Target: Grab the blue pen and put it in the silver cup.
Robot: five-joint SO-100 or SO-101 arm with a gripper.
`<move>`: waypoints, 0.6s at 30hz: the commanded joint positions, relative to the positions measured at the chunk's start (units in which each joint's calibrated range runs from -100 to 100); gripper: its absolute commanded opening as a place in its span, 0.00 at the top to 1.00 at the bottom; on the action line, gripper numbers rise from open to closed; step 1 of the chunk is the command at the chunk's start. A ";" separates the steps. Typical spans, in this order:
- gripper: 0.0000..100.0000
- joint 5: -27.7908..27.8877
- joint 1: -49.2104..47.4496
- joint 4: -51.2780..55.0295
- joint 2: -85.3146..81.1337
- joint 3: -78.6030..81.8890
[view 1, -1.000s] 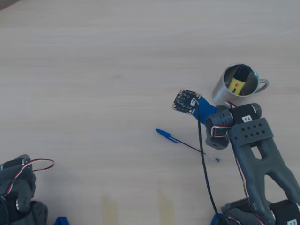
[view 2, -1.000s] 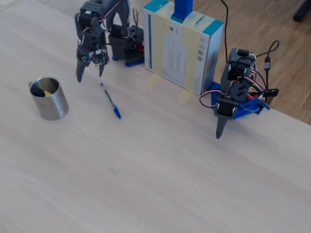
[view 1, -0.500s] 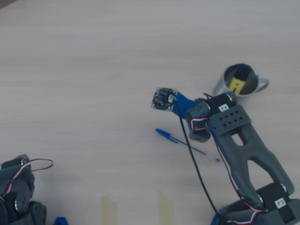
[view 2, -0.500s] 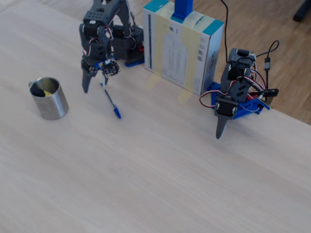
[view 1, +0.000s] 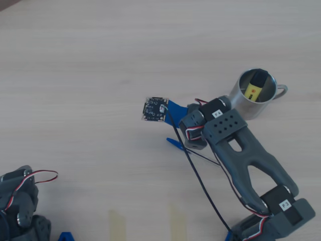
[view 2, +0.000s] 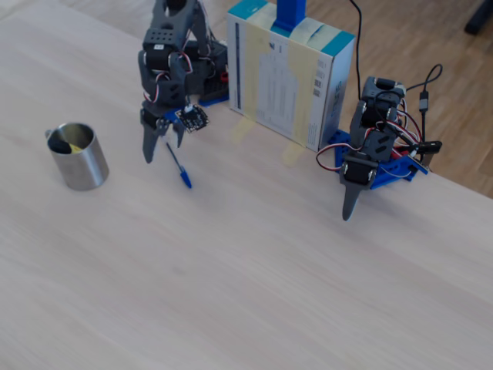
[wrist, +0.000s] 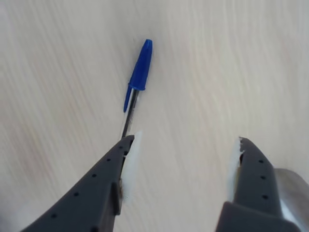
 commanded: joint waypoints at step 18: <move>0.71 -1.92 -6.58 -5.18 6.42 -5.62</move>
